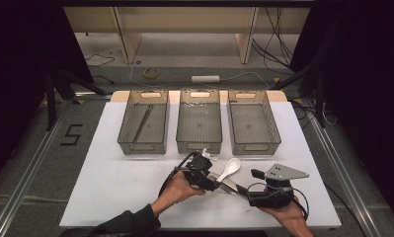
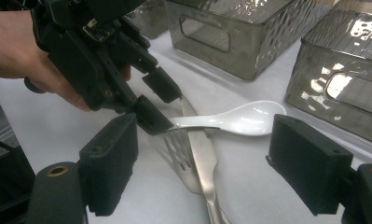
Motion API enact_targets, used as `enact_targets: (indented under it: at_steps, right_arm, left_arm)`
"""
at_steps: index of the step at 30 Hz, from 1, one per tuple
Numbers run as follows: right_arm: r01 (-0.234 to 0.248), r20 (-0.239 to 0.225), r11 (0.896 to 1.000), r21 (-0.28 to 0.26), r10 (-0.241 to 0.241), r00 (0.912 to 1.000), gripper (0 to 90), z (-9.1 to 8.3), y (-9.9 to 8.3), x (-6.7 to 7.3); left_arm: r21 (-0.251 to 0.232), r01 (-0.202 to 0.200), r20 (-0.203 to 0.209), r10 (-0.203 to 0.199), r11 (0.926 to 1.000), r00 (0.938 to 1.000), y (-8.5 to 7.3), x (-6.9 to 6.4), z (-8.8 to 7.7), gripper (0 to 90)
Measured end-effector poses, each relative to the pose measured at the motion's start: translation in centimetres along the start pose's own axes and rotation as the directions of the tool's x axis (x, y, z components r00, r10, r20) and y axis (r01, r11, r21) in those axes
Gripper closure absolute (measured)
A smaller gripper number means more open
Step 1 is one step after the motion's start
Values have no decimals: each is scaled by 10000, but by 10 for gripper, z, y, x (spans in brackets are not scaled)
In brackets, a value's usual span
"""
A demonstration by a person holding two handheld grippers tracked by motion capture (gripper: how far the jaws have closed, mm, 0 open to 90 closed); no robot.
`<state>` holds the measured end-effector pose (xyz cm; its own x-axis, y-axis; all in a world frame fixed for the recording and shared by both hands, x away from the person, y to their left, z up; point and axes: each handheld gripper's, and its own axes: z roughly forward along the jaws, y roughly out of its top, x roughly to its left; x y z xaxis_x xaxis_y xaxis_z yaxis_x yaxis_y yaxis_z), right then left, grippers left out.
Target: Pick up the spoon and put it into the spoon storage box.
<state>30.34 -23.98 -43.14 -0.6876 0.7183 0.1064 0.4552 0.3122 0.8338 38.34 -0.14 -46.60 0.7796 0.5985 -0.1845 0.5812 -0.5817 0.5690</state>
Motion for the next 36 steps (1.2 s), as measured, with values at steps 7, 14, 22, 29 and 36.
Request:
enact_targets:
  at_steps: [7, 14, 22, 29, 36]
  right_arm:
    - [-8, 12, 10000, -10, 8, 10000, 248, 0, 0, 0]
    - [-9, 11, 10000, 5, 9, 10000, 251, 0, 0, 0]
    - [-9, 6, 10000, 10, 9, 10000, 253, 0, 0, 0]
    - [-7, 7, 10000, 26, 7, 10000, 254, 0, 0, 0]
    - [-4, 13, 10000, 21, 4, 10000, 254, 1, 0, 0]
  left_arm:
    - [237, -168, -149, 172, 9996, 9997, -1, 0, 2, 489]
    - [354, -395, -103, 399, 9986, 9992, 0, 2, 5, 583]
    - [415, -577, 144, 571, 9975, 9983, 2, 2, 9, 718]
    - [362, -582, 318, 570, 9976, 9979, 3, 4, 8, 731]
    - [478, -830, 276, 817, 9954, 9963, 3, 3, 9, 736]
